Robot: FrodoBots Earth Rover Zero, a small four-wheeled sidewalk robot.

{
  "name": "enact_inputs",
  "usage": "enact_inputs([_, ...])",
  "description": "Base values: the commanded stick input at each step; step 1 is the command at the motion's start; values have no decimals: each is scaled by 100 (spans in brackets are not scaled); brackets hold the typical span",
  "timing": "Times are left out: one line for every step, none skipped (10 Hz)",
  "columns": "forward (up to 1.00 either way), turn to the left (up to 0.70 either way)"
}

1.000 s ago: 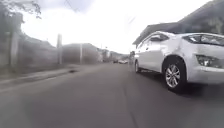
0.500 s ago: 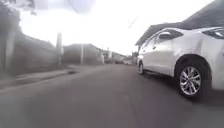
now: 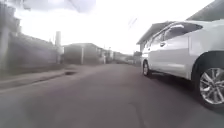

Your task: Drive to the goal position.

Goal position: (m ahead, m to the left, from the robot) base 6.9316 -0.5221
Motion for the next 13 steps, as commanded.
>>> enact_inputs([100,-21])
enact_inputs([100,0])
enact_inputs([100,0])
enact_inputs([100,0])
enact_inputs([100,0])
enact_inputs([100,0])
enact_inputs([100,0])
enact_inputs([100,0])
enact_inputs([100,0])
enact_inputs([100,-1])
enact_inputs([100,-40])
enact_inputs([100,-40])
enact_inputs([100,-40])
